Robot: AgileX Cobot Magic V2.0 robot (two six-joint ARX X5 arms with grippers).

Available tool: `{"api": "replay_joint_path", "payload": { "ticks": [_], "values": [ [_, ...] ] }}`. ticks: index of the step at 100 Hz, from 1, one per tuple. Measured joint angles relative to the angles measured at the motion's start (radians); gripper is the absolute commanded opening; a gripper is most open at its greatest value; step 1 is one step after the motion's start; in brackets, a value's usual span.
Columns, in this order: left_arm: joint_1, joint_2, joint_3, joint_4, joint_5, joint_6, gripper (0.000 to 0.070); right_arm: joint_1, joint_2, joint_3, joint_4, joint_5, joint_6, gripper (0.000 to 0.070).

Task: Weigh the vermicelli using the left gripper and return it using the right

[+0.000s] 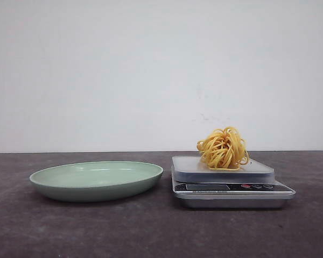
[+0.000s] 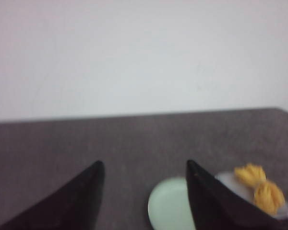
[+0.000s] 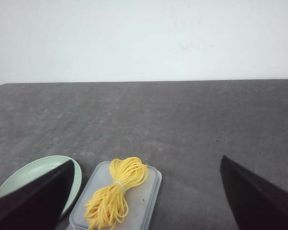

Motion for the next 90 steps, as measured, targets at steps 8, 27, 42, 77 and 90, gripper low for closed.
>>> {"api": "replay_joint_path", "payload": {
  "ticks": [8, 27, 42, 77, 90],
  "values": [
    [0.000, -0.060, -0.082, -0.021, 0.007, -0.057, 0.0270, 0.016, 0.008, 0.002, 0.010, 0.000, -0.003, 0.0616],
    [0.000, -0.191, -0.300, -0.022, 0.049, -0.189, 0.0271, 0.079, 0.074, 0.004, 0.032, 0.000, -0.002, 0.0616],
    [0.000, -0.209, -0.392, -0.021, 0.050, -0.221, 0.0270, 0.150, 0.180, 0.005, 0.072, 0.002, 0.015, 0.0616],
    [0.000, -0.209, -0.398, 0.035, 0.048, -0.231, 0.0270, 0.322, 0.579, 0.172, 0.081, 0.099, 0.092, 0.0614],
    [0.000, -0.209, -0.398, 0.032, 0.048, -0.231, 0.0270, 0.344, 0.728, 0.253, 0.050, 0.103, 0.113, 0.0560]
  ]
}}
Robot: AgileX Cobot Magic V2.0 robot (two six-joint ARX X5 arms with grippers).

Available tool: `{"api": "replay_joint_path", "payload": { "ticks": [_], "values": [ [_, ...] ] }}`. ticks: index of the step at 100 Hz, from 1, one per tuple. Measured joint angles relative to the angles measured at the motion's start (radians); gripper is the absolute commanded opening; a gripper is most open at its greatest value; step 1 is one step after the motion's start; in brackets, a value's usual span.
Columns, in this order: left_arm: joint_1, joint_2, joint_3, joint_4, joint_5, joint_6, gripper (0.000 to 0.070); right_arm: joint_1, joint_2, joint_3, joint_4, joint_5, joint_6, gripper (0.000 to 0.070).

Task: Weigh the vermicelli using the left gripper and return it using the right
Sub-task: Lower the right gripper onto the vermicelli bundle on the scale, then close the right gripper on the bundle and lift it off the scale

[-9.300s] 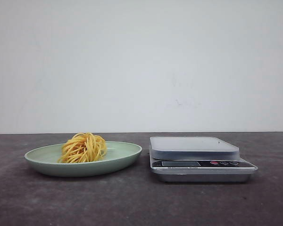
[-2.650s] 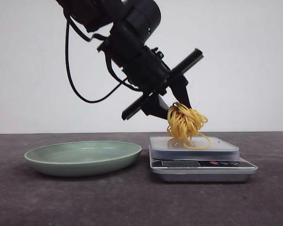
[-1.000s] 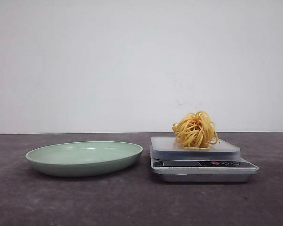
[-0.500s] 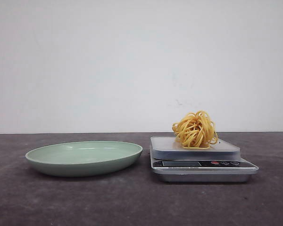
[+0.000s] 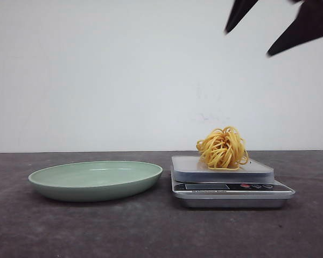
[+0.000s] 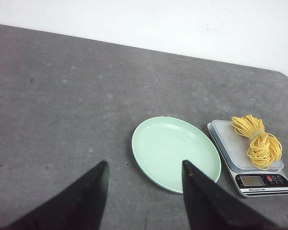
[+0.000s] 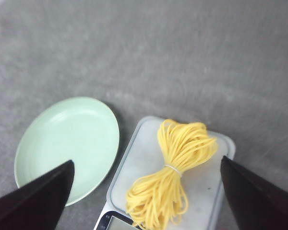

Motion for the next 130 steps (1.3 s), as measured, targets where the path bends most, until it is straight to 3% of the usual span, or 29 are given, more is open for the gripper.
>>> {"api": "replay_joint_path", "payload": {
  "ticks": [45, 79, 84, 95, 102, 130],
  "values": [
    [0.000, 0.000, 0.000, -0.010, 0.000, 0.000, 0.0270, 0.006, 0.362, 0.035, 0.026, 0.000, 0.045, 0.0561],
    [0.000, 0.000, 0.000, -0.047, 0.000, 0.000, 0.0270, 0.018, 0.440, 0.035, 0.058, 0.002, 0.078, 0.0530],
    [0.000, 0.000, 0.000, -0.048, 0.000, 0.000, 0.0270, 0.020, 0.441, 0.035, 0.061, 0.006, 0.085, 0.0458],
    [0.000, 0.000, 0.000, -0.047, -0.005, 0.000, 0.0270, 0.027, 0.441, 0.035, 0.070, 0.023, 0.093, 0.0153],
    [0.000, 0.000, 0.000, -0.048, -0.017, 0.000, 0.0270, 0.030, 0.441, 0.035, 0.068, 0.026, 0.095, 0.0008],
    [0.000, 0.000, 0.000, -0.050, -0.023, 0.000, 0.0270, 0.061, 0.441, 0.042, 0.072, 0.082, 0.101, 0.0000]
  ]
}}
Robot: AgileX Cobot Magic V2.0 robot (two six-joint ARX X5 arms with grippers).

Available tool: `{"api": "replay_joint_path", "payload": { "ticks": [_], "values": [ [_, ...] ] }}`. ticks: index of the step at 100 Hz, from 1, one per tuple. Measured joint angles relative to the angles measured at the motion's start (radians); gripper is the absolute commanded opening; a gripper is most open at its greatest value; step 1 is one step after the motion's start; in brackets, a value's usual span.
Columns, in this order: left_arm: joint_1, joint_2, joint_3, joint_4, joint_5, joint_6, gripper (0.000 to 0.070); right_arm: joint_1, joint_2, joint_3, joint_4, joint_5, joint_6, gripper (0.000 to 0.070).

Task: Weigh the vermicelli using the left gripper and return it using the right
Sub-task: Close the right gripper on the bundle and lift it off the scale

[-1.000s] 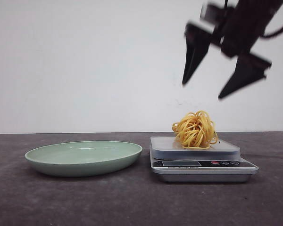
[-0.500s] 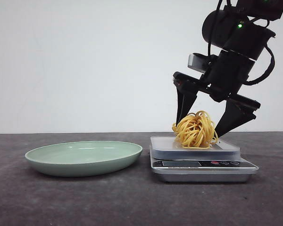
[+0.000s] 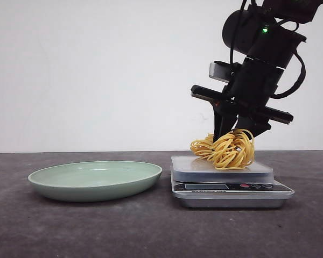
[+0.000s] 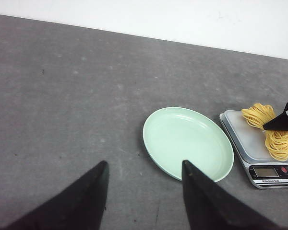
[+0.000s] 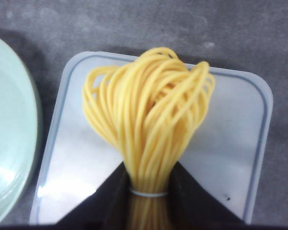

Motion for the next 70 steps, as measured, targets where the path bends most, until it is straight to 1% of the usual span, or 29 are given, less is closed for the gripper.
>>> {"api": "replay_joint_path", "payload": {
  "ticks": [10, 19, 33, 46, 54, 70],
  "values": [
    [0.000, 0.000, 0.000, 0.000, 0.000, 0.000, 0.0270, 0.006, -0.021, 0.002, -0.004, 0.001, 0.000, 0.0000],
    [0.000, 0.000, 0.000, 0.001, 0.000, 0.000, 0.0270, 0.017, -0.087, 0.002, -0.005, 0.000, -0.001, 0.0000],
    [0.000, 0.000, 0.000, 0.004, 0.000, 0.000, 0.0270, 0.049, -0.232, 0.011, 0.032, -0.012, -0.002, 0.0000],
    [0.000, 0.000, 0.000, 0.005, 0.000, 0.000, 0.0270, 0.097, -0.330, 0.014, 0.087, -0.050, -0.002, 0.0000],
    [0.000, 0.000, 0.000, 0.004, 0.000, 0.000, 0.0270, 0.141, -0.355, 0.018, 0.117, -0.055, -0.001, 0.0000],
    [0.000, 0.000, 0.000, 0.005, -0.001, 0.000, 0.0270, 0.233, -0.334, 0.068, 0.126, -0.052, -0.001, 0.0000]
  ]
}}
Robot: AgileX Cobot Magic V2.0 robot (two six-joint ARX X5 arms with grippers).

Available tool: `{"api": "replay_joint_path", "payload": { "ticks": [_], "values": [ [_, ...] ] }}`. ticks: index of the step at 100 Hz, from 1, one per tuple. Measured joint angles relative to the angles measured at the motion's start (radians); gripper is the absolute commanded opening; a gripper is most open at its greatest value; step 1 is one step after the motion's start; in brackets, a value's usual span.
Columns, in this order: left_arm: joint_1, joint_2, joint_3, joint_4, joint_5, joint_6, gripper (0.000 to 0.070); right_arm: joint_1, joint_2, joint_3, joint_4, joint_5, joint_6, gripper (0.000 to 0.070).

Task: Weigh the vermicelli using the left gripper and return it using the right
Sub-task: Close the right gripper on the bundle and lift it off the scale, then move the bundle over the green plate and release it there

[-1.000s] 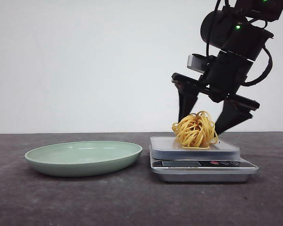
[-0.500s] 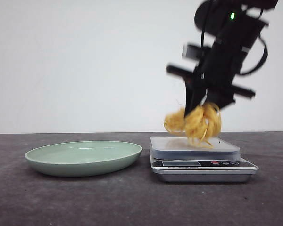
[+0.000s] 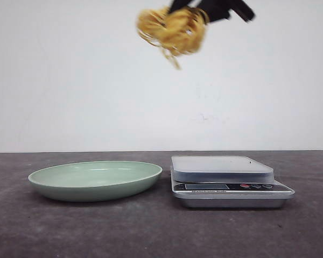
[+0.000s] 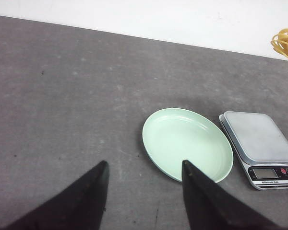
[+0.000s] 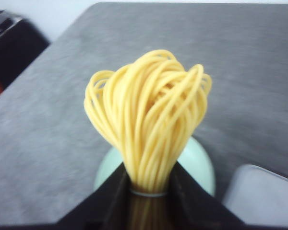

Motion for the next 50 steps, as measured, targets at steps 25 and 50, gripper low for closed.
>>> {"api": "replay_joint_path", "payload": {
  "ticks": [25, 50],
  "values": [
    [0.000, 0.000, 0.000, 0.000, 0.000, 0.000, 0.0270, 0.085, 0.183, 0.113, 0.023, 0.045, 0.000, 0.0000],
    [0.000, 0.000, 0.000, 0.000, 0.000, 0.000, 0.0270, 0.093, 0.402, 0.228, 0.024, 0.048, 0.001, 0.0000]
  ]
}}
